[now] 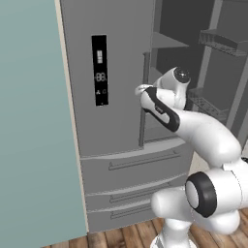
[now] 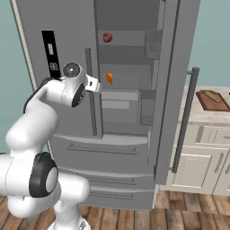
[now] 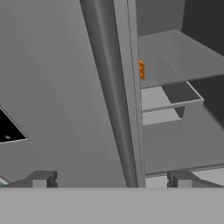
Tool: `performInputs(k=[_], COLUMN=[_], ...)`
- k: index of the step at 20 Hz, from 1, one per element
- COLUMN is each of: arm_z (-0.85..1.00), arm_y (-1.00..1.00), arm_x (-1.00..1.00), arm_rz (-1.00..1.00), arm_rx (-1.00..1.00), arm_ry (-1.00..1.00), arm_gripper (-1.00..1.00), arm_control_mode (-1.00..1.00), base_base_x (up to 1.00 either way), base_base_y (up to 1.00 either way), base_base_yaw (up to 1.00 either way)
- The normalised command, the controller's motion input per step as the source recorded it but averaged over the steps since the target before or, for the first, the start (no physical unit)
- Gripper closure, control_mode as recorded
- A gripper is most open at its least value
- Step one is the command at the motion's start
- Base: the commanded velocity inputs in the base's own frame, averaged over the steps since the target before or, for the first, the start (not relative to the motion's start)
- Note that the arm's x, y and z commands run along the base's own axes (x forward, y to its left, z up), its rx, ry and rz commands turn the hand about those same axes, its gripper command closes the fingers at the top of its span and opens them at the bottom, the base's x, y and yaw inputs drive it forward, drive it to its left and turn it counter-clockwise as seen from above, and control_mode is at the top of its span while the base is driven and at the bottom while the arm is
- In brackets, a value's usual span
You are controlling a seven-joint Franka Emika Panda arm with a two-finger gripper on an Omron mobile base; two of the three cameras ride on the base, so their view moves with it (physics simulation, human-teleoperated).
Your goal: Retrieve the sausage and cheese from the fridge and place them on the cutting board on the counter.
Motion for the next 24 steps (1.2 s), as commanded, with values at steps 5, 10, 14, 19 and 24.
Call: performInputs(k=[5,10,14,19,24], arm_z=[0.0,-0.03,-0.05,-0.09,-0.06], arm_y=[0.0,0.0,-0.01,0.0,0.0], arm_x=[0.25,0.33,0.32,0.3,0.25], arm_rz=[0.0,0.0,0.0,0.0,0.0], arm_rx=[0.0,0.0,0.0,0.0,0.0], arm_ry=[0.0,0.0,0.0,0.0,0.0], arm_gripper=[-1.0,-1.0,-1.0,-1.0,-1.0], arm_control_mode=[-1.0,-1.0,-1.0,-1.0,-1.0], base_base_x=[0.0,0.0,0.0,0.0,0.0], base_base_y=[0.0,0.0,0.0,0.0,0.0], base_base_yaw=[0.0,0.0,0.0,0.0,0.0])
